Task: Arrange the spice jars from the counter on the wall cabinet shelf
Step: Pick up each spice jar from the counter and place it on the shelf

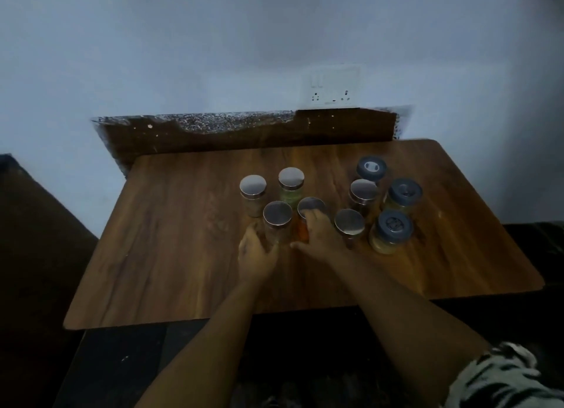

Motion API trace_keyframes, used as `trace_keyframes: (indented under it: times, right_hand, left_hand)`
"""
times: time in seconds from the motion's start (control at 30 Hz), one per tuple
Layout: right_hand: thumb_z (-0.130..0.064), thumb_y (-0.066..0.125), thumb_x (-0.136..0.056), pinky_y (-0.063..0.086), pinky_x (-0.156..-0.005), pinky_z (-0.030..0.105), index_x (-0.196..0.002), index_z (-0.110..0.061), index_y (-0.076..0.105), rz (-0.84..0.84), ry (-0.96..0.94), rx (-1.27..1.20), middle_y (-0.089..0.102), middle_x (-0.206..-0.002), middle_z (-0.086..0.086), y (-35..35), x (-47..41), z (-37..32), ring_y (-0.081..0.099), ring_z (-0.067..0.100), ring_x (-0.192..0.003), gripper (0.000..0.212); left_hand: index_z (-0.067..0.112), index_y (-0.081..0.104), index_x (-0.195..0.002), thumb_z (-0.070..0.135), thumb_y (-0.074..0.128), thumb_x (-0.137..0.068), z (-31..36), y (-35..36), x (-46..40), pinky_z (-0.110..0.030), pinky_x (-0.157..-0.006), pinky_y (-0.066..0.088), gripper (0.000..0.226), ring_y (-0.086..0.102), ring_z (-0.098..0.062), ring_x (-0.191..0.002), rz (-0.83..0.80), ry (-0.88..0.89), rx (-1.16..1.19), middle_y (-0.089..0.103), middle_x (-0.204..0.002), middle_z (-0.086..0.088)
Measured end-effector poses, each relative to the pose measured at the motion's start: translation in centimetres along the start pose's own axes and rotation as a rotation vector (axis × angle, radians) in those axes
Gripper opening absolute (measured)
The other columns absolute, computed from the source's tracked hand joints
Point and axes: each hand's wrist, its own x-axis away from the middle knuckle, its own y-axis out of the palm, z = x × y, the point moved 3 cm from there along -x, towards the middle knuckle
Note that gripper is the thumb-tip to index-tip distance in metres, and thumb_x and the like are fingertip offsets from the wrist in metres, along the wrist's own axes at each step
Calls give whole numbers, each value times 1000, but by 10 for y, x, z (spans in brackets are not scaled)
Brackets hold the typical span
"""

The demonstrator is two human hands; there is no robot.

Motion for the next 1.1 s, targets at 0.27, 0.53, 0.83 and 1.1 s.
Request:
trace_keyframes:
  times: [0.27,0.53,0.83,1.1]
  right_hand:
    - [-34,69,-86,30,-113,46,-153,-32,25,-195,-169,290,21,-157,18,29,-87,-37,23,37,-144,80]
    - [-31,71,-82,43,-96,37,-133,-22,49,-341,-153,350,49,-131,10,-13,-120,-70,48,26,-119,56]
    - [-38,82,-73,57,-82,34,-130,-19,58,-256,28,-235,61,-125,2,-102,-176,-104,66,16,-96,64]
    - [-29,83,-75,57,-89,42,-134,-26,53,-156,53,-826,55,-120,1,-115,-191,-111,59,23,-110,66]
  left_hand:
    - [7,39,-140,24,73,-82,-4,-15,-47,-34,-104,39,69,46,-25,-130,17,37,-63,50,-140,-11]
    - [14,33,-145,62,78,-49,-21,-25,-99,-31,-100,41,116,40,-11,-125,-223,1,-77,38,-135,7]
    - [28,49,-114,54,88,-51,28,-49,-159,-37,-73,60,78,64,-12,-98,-96,208,97,60,-113,5]
    - [30,41,-117,55,87,-54,78,-67,-184,-42,-81,58,82,61,-10,-104,53,221,266,57,-117,7]
